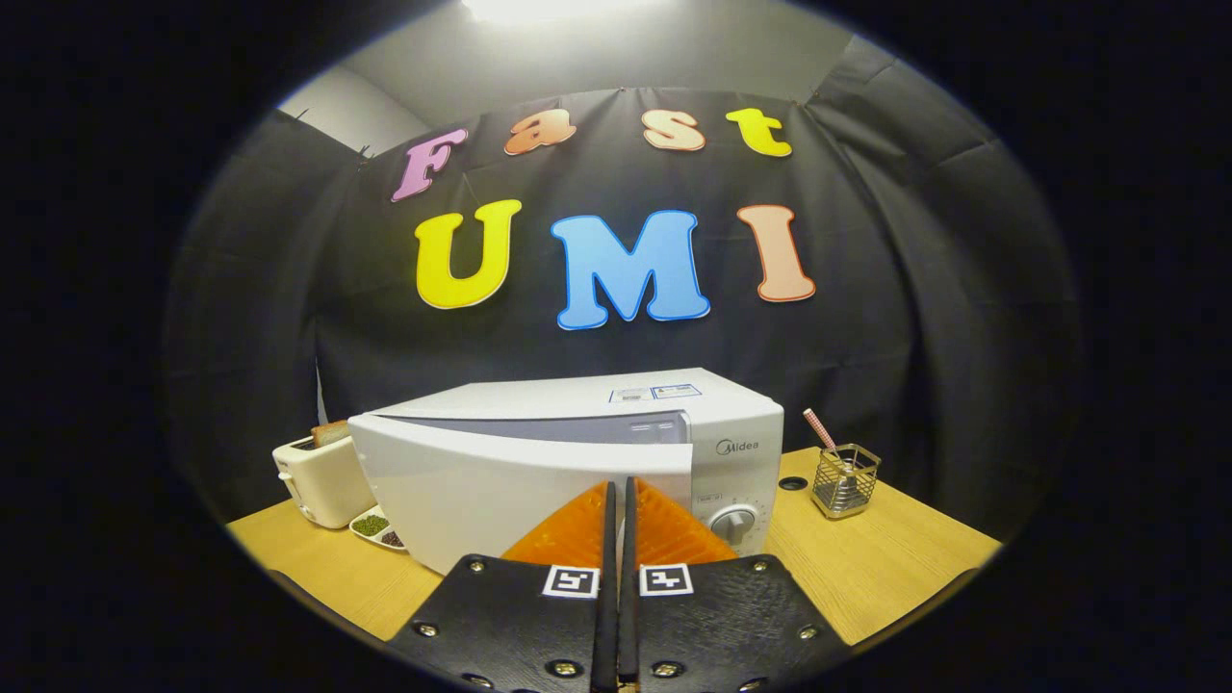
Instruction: Open the microwave, put the food inside, and close the microwave door.
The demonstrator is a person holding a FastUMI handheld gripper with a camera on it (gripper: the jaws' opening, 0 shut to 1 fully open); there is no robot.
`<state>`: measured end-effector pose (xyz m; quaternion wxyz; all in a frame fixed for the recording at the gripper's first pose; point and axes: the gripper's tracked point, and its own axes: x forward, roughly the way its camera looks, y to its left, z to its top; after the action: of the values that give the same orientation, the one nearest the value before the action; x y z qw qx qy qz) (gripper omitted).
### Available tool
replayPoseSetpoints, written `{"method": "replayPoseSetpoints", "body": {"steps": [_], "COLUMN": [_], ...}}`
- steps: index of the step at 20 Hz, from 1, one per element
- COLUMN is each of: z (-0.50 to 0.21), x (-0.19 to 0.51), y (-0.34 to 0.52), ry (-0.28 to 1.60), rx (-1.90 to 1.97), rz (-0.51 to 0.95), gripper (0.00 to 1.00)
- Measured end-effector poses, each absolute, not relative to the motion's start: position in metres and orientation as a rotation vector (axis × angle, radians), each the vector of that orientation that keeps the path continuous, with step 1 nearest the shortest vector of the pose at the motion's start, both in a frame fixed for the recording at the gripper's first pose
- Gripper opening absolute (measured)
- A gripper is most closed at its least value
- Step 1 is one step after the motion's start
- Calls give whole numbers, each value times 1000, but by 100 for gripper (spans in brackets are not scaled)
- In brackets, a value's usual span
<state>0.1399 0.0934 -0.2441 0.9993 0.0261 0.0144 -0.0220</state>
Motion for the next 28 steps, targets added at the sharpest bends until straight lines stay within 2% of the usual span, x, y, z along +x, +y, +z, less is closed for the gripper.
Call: {"method": "replayPoseSetpoints", "body": {"steps": [8, 19, 21, 22, 25, 26, 28], "z": [-243, -241, -243, -242, -230, -219, -189], "x": [188, 202, 198, 191, 163, 152, 126], "y": [79, 74, 82, 90, 81, 77, 80], "ry": [43, 29, 27, 32, 30, 14, -26], "rx": [103, 70, 24, 27, -2, 3, 59], "rz": [-55, -60, -8, 27, 9, -9, 12], "gripper": [1, 1, 1, 22, 92, 99, 99]}}
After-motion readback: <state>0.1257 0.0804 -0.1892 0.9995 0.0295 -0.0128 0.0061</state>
